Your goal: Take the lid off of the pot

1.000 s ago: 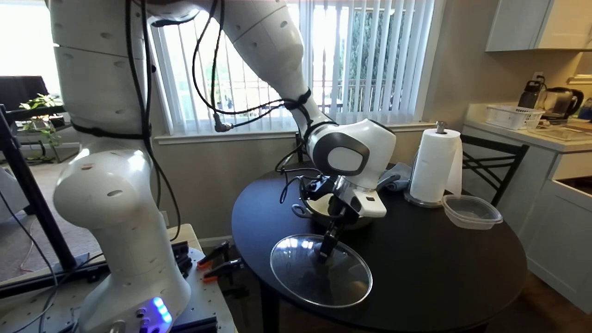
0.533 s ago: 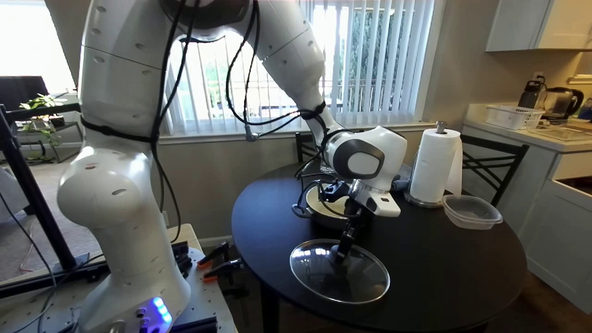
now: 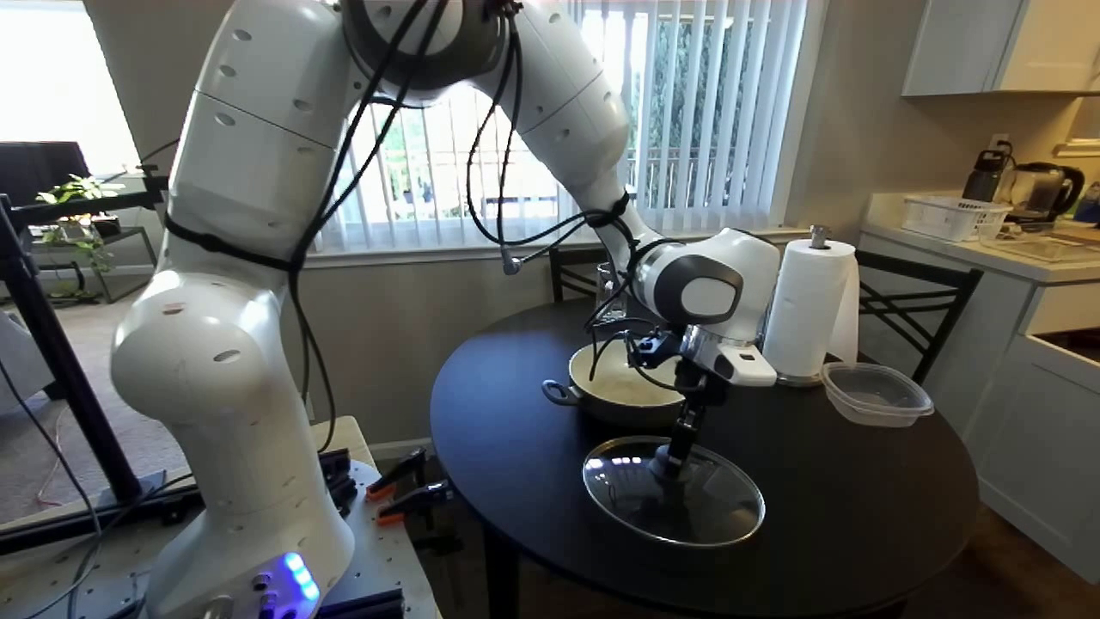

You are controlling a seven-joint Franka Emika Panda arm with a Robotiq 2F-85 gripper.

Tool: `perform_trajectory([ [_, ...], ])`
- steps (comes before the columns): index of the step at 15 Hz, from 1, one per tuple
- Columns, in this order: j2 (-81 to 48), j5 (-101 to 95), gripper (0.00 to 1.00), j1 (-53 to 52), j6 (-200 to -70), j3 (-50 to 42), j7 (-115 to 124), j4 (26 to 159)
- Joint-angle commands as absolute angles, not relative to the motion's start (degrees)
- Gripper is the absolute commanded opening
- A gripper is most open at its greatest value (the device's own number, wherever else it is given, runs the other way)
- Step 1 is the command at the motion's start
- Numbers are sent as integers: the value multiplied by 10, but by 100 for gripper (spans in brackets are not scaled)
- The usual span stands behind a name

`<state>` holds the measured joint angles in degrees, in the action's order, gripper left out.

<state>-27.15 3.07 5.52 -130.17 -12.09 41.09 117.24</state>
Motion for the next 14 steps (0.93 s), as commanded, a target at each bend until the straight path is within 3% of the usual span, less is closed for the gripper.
perform_trajectory([
  [1, -285, 44, 53, 49, -1297, -116, 413, 1146],
  [2, -287, 48, 83, 49, -1298, -112, 410, 1143],
  [3, -287, 51, 84, 48, -1298, -110, 411, 1141],
  [5, -285, 53, 95, 43, -1300, -106, 412, 1141],
  [7, -276, 54, 100, 38, -1304, -104, 413, 1146],
  [14, -202, 27, 100, 6, -1298, -110, 427, 1198],
])
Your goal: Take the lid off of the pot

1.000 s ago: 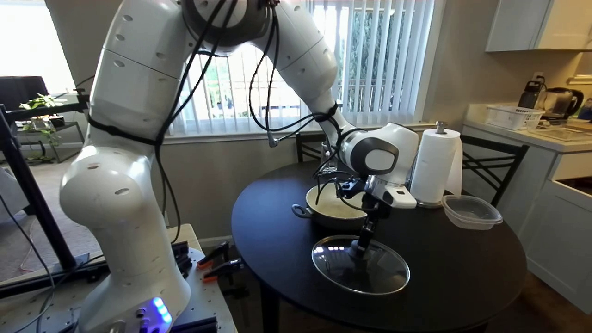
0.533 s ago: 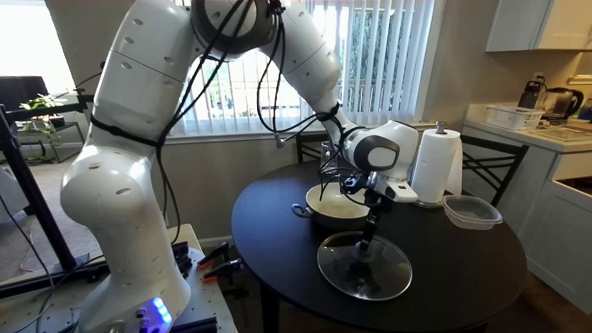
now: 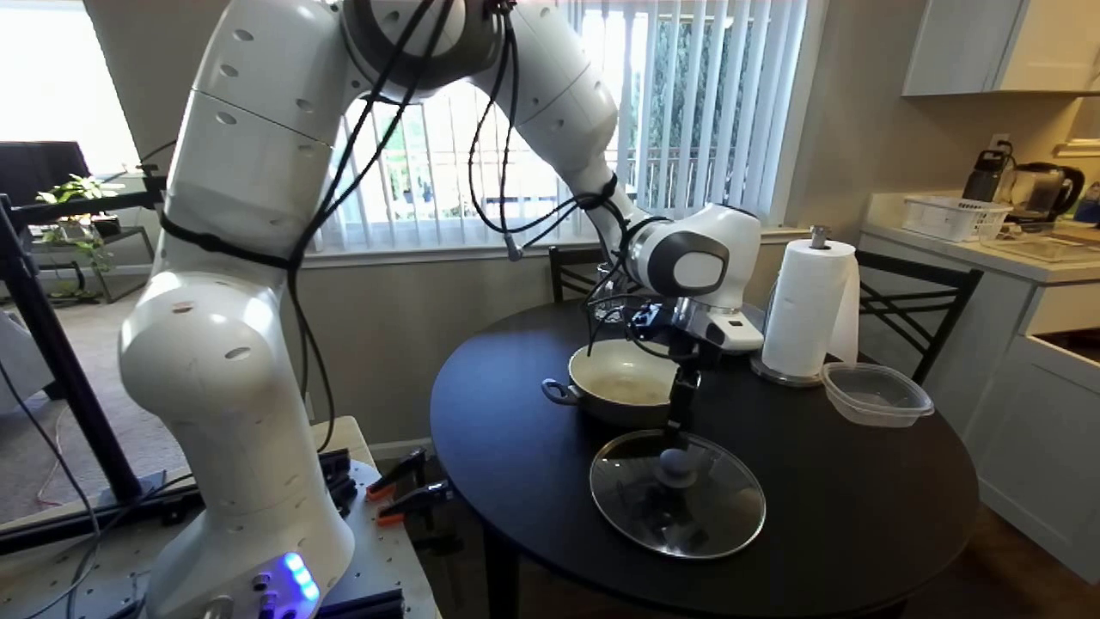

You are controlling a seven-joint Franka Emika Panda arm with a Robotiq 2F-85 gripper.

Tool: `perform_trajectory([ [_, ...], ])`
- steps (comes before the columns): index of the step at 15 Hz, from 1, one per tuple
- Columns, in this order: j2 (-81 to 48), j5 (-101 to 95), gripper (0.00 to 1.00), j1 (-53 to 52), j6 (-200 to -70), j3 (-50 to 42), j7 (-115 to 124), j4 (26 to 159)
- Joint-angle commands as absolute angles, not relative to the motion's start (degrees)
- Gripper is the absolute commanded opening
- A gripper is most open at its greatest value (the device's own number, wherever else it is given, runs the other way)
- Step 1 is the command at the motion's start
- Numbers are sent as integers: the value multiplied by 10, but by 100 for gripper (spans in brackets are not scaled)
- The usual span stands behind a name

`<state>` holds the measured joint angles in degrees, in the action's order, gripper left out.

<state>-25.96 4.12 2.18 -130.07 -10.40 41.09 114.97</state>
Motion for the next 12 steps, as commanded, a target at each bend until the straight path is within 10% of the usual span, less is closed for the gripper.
perform_trajectory([
  [1, -186, 24, 100, 3, -1296, -109, 426, 1209],
  [12, -207, 28, 100, 10, -1297, -102, 412, 1186],
])
